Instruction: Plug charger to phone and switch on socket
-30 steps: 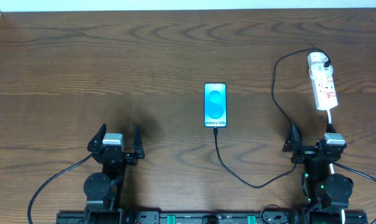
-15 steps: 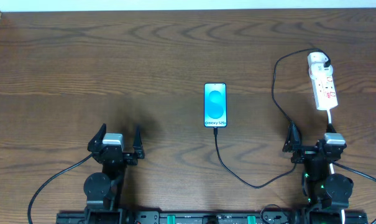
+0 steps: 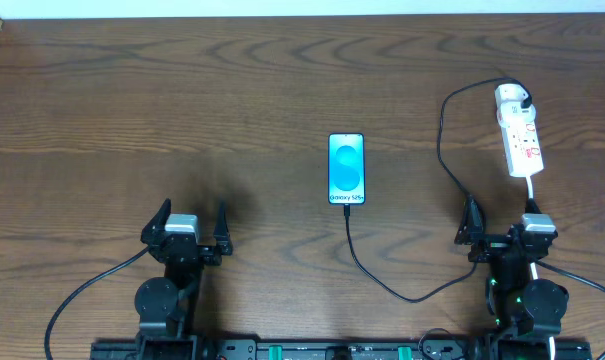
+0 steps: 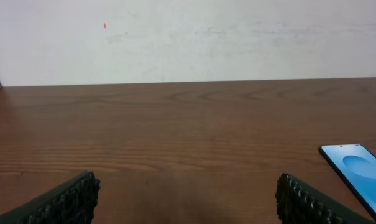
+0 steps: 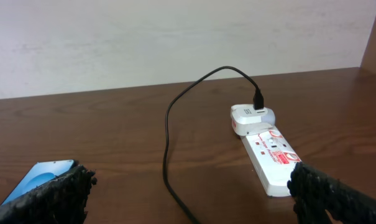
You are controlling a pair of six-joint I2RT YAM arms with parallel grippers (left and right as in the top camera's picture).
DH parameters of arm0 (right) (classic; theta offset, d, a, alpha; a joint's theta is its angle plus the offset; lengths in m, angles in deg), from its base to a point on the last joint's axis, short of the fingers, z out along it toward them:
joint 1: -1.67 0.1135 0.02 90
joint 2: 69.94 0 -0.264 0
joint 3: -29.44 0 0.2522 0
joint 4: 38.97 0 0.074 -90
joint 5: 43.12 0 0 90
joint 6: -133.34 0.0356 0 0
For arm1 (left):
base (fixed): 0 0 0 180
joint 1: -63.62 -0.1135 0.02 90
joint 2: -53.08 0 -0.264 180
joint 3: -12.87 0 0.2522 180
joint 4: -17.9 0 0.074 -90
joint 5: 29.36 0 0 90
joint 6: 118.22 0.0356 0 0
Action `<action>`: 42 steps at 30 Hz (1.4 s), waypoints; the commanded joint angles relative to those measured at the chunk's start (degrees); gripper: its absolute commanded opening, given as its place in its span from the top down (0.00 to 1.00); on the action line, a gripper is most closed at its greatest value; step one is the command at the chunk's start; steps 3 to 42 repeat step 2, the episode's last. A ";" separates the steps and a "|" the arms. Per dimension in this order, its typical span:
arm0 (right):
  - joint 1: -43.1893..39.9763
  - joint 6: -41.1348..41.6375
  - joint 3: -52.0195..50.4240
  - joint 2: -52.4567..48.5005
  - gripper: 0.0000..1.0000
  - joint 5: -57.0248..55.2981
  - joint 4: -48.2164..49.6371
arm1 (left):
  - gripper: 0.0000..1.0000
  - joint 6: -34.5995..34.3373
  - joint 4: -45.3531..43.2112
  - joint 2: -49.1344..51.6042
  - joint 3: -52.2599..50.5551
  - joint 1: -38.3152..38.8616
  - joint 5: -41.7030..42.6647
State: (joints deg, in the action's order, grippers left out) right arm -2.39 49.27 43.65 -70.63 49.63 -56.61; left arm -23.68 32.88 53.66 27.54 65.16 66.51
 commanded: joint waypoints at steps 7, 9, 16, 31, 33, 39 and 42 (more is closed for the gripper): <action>-0.13 0.87 -0.15 0.39 0.01 -0.72 -0.22 | 0.09 0.35 2.40 -0.35 -0.68 -0.24 1.20; -0.13 0.87 -0.15 0.39 0.01 -0.72 -0.22 | 0.09 0.35 2.40 -0.35 -0.68 -0.24 1.20; -0.13 0.87 -0.15 0.39 0.01 -0.72 -0.22 | 0.09 0.35 2.40 -0.35 -0.68 -0.24 1.20; -0.13 0.87 -0.15 0.39 0.01 -0.72 -0.22 | 0.09 0.35 2.40 -0.35 -0.68 -0.24 1.20; -0.13 0.87 -0.15 0.39 0.01 -0.72 -0.22 | 0.09 0.35 2.40 -0.35 -0.68 -0.24 1.20; -0.13 0.87 -0.15 0.39 0.01 -0.72 -0.22 | 0.09 0.35 2.40 -0.35 -0.68 -0.24 1.20; -0.13 0.87 -0.15 0.39 0.01 -0.72 -0.22 | 0.09 0.35 2.40 -0.35 -0.68 -0.24 1.20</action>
